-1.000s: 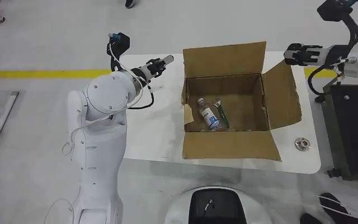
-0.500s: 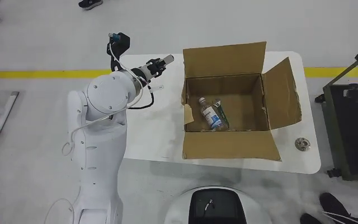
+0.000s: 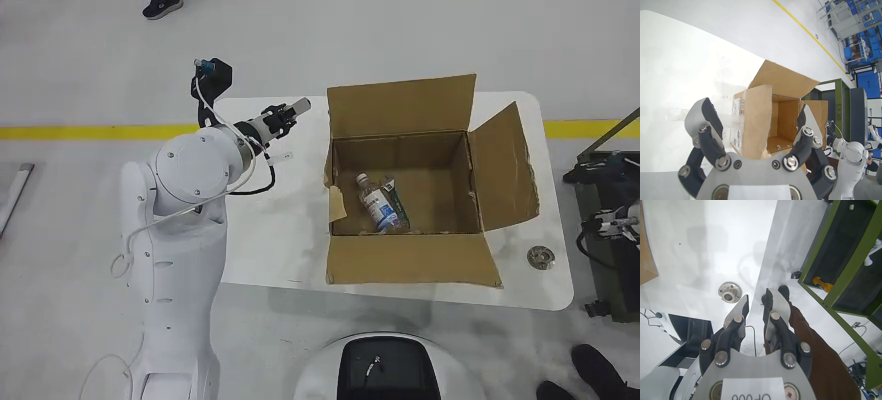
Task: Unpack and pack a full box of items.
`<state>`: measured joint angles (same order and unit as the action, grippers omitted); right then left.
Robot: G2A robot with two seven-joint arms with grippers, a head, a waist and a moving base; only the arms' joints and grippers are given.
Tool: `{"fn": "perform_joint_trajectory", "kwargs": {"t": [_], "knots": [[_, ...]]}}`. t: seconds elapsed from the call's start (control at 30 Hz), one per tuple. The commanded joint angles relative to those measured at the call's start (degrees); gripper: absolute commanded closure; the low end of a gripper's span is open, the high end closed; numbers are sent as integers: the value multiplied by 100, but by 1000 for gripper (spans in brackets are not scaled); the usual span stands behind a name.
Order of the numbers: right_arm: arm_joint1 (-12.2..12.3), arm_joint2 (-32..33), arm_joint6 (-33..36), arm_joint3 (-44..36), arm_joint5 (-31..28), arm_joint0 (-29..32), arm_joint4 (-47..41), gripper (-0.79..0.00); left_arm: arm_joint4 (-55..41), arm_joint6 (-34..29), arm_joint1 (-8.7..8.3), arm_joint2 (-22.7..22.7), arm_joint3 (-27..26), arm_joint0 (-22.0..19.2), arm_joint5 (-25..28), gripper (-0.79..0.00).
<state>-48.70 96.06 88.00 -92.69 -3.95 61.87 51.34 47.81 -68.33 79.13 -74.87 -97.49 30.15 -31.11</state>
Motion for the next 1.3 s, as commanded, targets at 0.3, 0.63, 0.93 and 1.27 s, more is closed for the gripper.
{"fn": "perform_joint_trajectory", "kwargs": {"t": [0.3, 0.63, 0.93, 1.27], "knots": [[-9, -36, -305, 41, 4, 135, 21, -785, 0, 0, 0, 0, 0, 0, 0, -785], [14, -114, -131, -331, -80, 352, -382, -336, 0, 0, 0, 0, 0, 0, 0, -785], [13, -429, -252, -219, -92, 470, -359, -286, 0, 0, 0, 0, 0, 0, 0, -785], [17, -660, -282, -205, -73, 480, -427, -302, 0, 0, 0, 0, 0, 0, 0, -785]]}}
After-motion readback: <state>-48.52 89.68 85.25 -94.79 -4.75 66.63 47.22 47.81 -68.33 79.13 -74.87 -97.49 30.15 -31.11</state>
